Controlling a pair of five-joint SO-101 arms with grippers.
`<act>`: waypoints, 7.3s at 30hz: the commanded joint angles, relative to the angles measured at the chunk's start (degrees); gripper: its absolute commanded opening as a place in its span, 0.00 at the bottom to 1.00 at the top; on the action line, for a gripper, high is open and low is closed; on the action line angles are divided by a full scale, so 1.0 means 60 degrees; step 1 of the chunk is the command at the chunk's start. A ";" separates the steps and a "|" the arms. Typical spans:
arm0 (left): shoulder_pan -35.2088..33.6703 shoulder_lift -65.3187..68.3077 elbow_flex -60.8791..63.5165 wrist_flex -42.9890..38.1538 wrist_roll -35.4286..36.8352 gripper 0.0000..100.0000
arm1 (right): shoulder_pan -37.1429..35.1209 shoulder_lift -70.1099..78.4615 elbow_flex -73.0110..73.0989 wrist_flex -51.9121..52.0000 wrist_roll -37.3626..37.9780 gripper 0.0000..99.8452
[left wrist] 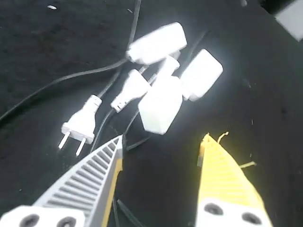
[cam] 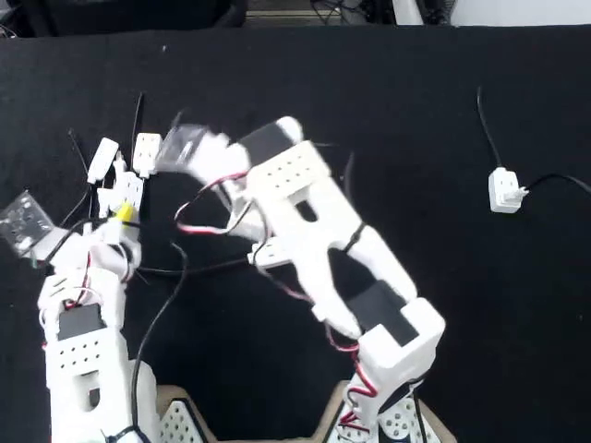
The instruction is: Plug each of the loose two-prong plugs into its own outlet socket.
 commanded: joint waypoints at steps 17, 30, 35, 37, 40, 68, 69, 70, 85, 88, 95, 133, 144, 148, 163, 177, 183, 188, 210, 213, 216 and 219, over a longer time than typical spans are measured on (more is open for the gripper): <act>-0.0271 -0.0117 -0.0652 -0.0440 0.0161 0.26 | 0.0410 0.2396 0.0564 -0.0821 0.2989 0.28; -0.0198 -0.0117 -0.0652 -0.0454 0.0147 0.26 | 0.0659 0.0842 0.4286 -0.5070 0.2916 0.08; -0.0198 -0.0117 -0.0652 -0.0454 0.0147 0.26 | 0.0879 -0.0198 0.4271 -0.4762 0.1802 0.02; -0.0198 -0.0117 -0.0652 -0.0454 0.0147 0.26 | 0.1216 -0.0828 0.3905 -0.4322 0.1172 0.01; -0.0198 -0.0117 -0.0652 -0.0440 0.0147 0.26 | 0.2081 -0.1648 0.3128 -0.3487 -0.0103 0.01; 0.0374 -0.0132 -0.0476 -0.0440 0.0132 0.26 | 0.8674 0.6469 -0.9018 0.0879 -0.5245 0.01; 0.0374 -0.0132 -0.0476 -0.0425 0.0132 0.26 | 0.8689 0.6835 -0.9414 0.0894 -0.5245 0.01; 0.0374 -0.0132 -0.0491 -0.0410 0.0132 0.26 | 0.8703 0.7172 -0.9780 0.0894 -0.5245 0.01; 0.0374 -0.0132 -0.0491 -0.0410 0.0132 0.26 | 0.9832 0.8755 -1.1524 0.1187 -0.4791 0.01; 0.0374 -0.0132 -0.0476 -0.0425 0.0132 0.26 | 0.9919 0.8842 -1.1465 0.1172 -0.4293 0.01; 0.0388 -0.0132 -0.0432 -0.0454 0.0132 0.26 | 0.9714 0.8960 -1.1582 0.0806 -0.4088 0.02; 0.0388 -0.0132 -0.0447 -0.0469 0.0132 0.26 | 0.8630 0.5897 -1.3971 0.1304 -0.4513 0.20; 0.0388 -0.0132 -0.0447 -0.0469 0.0132 0.26 | 0.7575 0.1092 -1.1011 0.1333 -0.5289 0.17; 0.0388 -0.0132 -0.0447 -0.0469 0.0132 0.26 | 0.6520 -0.1868 -0.6703 0.1216 -0.5626 0.17; 0.1092 -0.0044 -0.0520 -0.0410 -0.0894 0.26 | 0.1905 -0.6484 0.7509 -0.6330 -0.7546 0.17; 0.1443 0.1788 -0.3978 0.2256 -0.3194 0.26 | 0.0952 -0.5326 1.1245 -1.1648 -0.7311 0.17; 0.1443 0.5846 -0.7582 0.3956 -0.4469 0.26 | 0.0967 -0.5062 1.1231 -1.1707 -0.7267 0.17; 0.1297 0.9319 -1.1084 0.5231 -0.5626 0.26 | 0.0967 -0.5062 1.1231 -1.1707 -0.7267 0.17; 0.0168 1.9355 -2.3993 1.2176 -0.8425 0.26 | 0.0967 -0.5121 1.1231 -1.1707 -0.7267 0.17; 0.0344 2.0088 -2.4623 1.2234 -0.8425 0.26 | 0.0967 -0.5121 1.1231 -1.1707 -0.7267 0.17; 0.0462 2.0571 -2.4857 1.2234 -0.8410 0.26 | 0.0967 -0.5121 1.1231 -1.1707 -0.7267 0.17; 0.0505 2.0718 -2.4886 1.2249 -0.8381 0.26 | 0.0967 -0.5121 1.1231 -1.1707 -0.7267 0.17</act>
